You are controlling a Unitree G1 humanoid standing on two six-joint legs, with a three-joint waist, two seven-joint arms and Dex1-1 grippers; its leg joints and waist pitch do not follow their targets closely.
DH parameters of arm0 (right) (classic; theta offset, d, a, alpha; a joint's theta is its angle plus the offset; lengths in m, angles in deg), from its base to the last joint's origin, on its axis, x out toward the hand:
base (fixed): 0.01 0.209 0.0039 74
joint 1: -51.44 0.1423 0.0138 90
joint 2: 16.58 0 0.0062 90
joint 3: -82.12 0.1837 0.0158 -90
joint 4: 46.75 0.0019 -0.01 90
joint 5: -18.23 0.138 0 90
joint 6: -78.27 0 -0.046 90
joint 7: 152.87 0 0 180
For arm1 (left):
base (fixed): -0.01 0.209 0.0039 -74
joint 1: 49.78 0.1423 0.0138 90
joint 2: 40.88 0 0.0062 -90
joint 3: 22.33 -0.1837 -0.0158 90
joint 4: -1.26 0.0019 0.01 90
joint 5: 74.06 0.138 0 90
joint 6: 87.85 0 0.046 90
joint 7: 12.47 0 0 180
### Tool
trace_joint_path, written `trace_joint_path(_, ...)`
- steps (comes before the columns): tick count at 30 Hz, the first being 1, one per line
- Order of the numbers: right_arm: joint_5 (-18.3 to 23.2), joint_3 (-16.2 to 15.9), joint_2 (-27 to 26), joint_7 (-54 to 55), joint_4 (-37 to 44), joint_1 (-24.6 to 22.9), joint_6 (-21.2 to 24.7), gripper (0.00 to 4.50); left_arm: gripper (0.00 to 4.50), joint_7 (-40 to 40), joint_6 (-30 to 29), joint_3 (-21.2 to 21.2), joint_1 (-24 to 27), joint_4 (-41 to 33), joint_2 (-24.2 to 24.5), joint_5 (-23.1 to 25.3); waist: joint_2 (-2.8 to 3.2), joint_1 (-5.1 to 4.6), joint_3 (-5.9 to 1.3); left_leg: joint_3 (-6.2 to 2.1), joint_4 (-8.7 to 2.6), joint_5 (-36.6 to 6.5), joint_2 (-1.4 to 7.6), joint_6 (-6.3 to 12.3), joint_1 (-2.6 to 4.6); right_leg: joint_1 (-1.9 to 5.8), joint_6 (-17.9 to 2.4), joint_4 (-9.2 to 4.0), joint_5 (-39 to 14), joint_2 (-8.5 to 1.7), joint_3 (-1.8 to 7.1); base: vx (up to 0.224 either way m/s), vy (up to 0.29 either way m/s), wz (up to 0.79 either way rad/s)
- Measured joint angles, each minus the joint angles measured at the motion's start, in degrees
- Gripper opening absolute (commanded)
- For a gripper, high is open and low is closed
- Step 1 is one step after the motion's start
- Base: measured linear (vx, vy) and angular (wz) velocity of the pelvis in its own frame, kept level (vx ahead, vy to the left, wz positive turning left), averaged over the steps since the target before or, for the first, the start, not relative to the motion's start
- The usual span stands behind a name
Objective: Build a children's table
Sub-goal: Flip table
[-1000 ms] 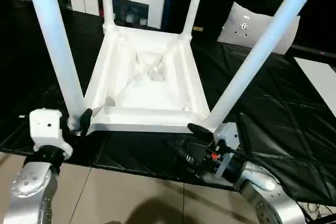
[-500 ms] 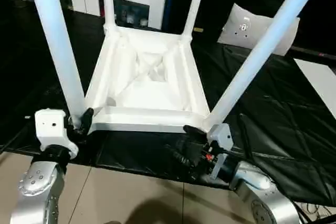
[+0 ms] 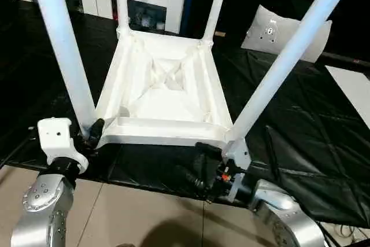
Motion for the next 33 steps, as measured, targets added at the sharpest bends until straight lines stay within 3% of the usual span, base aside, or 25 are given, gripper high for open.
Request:
trace_joint_path(2,-0.3,0.0,-0.8,1.0,-1.2,1.0,0.3,4.5,2.11,-1.3,-3.3,0.7,-0.2,-1.5,-1.3,-2.3,0.48,-0.05,-0.01,0.19,-0.02,0.0,-0.01,0.04,0.03,-0.1,0.1,0.02,0.0,0.0,0.22,0.0,0.0,0.0)
trace_joint_path(5,-2.4,0.2,-2.5,5.2,-4.4,3.0,1.8,4.5,2.11,-3.1,-7.9,1.9,-0.6,-3.7,-4.6,-7.8,0.61,0.04,-0.07,0.38,-0.08,0.0,-0.01,0.05,0.14,-0.18,0.1,0.09,0.0,0.01,0.43,0.0,0.0,0.0)
trace_joint_path(11,0.0,4.5,-8.0,11.2,-6.8,5.7,3.8,4.5,2.11,-4.0,-13.6,2.5,-0.3,-5.7,-10.3,-16.7,0.23,0.93,-0.1,0.64,-0.09,0.0,0.0,0.07,0.22,-0.19,0.2,0.06,0.1,0.0,0.67,0.0,0.0,0.0)
trace_joint_path(20,6.7,9.5,-15.4,13.1,-12.6,10.9,1.4,4.5,2.11,-6.5,-18.3,1.9,-0.5,-7.9,-12.3,-18.1,0.02,1.09,-0.09,1.03,-0.1,0.0,-0.02,0.1,0.31,-0.21,0.6,-0.04,0.2,-0.04,1.04,0.0,0.0,0.0)
trace_joint_path(27,7.7,12.0,-16.4,17.8,-19.7,16.9,-1.4,4.5,2.11,-7.5,-19.6,1.0,-1.2,-7.6,-12.4,-19.7,-0.21,1.18,0.0,1.08,-0.13,0.0,-0.02,0.09,0.35,-0.26,0.6,-0.02,0.2,-0.04,1.07,0.0,0.0,0.0)
trace_joint_path(31,9.9,17.8,-20.0,21.3,-24.2,22.8,-3.0,4.5,2.11,-8.0,-19.9,0.5,-1.4,-7.6,-12.4,-19.7,-0.17,1.09,0.05,1.1,-0.2,0.0,-0.02,0.07,0.3,-0.37,0.6,-0.02,0.2,-0.04,1.09,0.0,0.0,0.0)
trace_joint_path(33,11.8,19.0,-20.9,22.9,-25.7,23.8,-4.5,4.5,2.11,-7.9,-19.9,-0.7,-1.6,-7.6,-12.2,-19.2,-0.2,1.53,0.02,1.12,-0.27,0.0,-0.03,0.06,0.27,-0.45,0.7,-0.08,0.2,-0.04,1.09,0.0,0.0,0.0)
